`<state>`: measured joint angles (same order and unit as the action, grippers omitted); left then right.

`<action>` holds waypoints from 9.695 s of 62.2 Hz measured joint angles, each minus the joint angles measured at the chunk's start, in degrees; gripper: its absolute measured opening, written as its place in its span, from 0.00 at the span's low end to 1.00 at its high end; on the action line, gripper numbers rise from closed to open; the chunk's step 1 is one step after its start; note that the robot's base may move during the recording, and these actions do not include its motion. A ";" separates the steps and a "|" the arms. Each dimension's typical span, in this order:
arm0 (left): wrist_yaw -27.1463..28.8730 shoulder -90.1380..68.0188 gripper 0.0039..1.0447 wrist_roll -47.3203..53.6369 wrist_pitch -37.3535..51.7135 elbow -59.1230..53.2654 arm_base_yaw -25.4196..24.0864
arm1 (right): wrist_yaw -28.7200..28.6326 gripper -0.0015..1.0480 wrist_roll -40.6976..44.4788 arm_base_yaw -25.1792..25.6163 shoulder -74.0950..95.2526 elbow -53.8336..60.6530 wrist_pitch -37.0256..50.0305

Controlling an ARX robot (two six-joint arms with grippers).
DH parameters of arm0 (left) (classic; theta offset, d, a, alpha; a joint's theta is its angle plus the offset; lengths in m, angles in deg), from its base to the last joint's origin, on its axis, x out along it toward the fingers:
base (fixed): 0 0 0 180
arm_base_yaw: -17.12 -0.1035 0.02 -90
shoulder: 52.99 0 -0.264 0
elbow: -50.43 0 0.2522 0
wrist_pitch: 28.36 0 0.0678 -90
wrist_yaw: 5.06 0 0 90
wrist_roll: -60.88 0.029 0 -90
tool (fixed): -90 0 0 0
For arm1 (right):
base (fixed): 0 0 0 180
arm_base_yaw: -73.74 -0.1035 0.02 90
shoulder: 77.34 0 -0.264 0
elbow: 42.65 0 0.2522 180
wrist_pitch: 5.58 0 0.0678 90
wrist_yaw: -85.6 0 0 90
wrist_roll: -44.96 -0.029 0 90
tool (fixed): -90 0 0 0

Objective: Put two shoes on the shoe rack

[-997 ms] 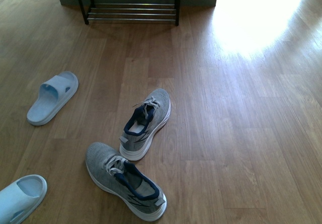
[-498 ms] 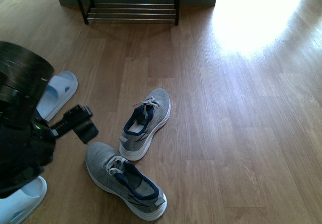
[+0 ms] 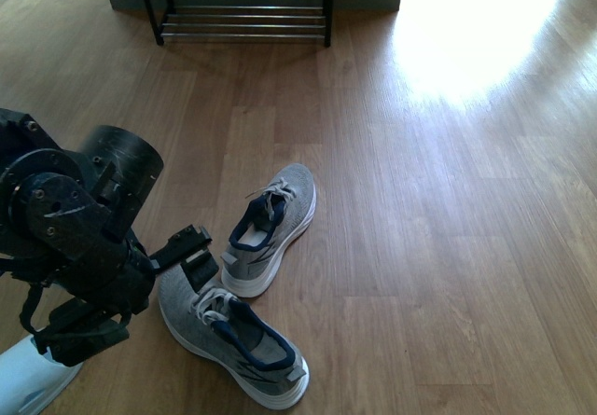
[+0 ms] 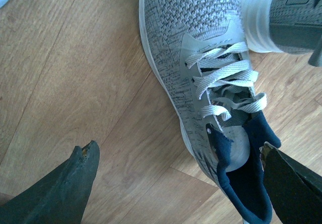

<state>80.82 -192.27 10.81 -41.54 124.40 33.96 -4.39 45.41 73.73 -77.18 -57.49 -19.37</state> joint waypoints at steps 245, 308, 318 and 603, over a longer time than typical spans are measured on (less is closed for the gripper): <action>53.37 87.91 0.01 19.76 -26.36 -35.45 5.29 | -0.35 0.91 -0.02 0.04 0.04 0.00 0.00; 52.98 87.91 0.01 19.76 -26.36 -35.45 5.42 | 4.20 0.91 3.43 -0.83 112.74 -39.76 10.12; 53.02 87.91 0.01 19.76 -26.36 -35.45 5.40 | 8.35 0.91 1.40 -1.14 112.74 -41.66 2.82; 53.00 87.91 0.01 19.76 -26.43 -35.50 5.49 | -1.01 0.91 -0.94 6.88 134.40 -35.15 26.93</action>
<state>133.82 -104.36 30.57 -67.97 88.90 39.45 -5.40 44.47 80.61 57.22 -92.64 7.55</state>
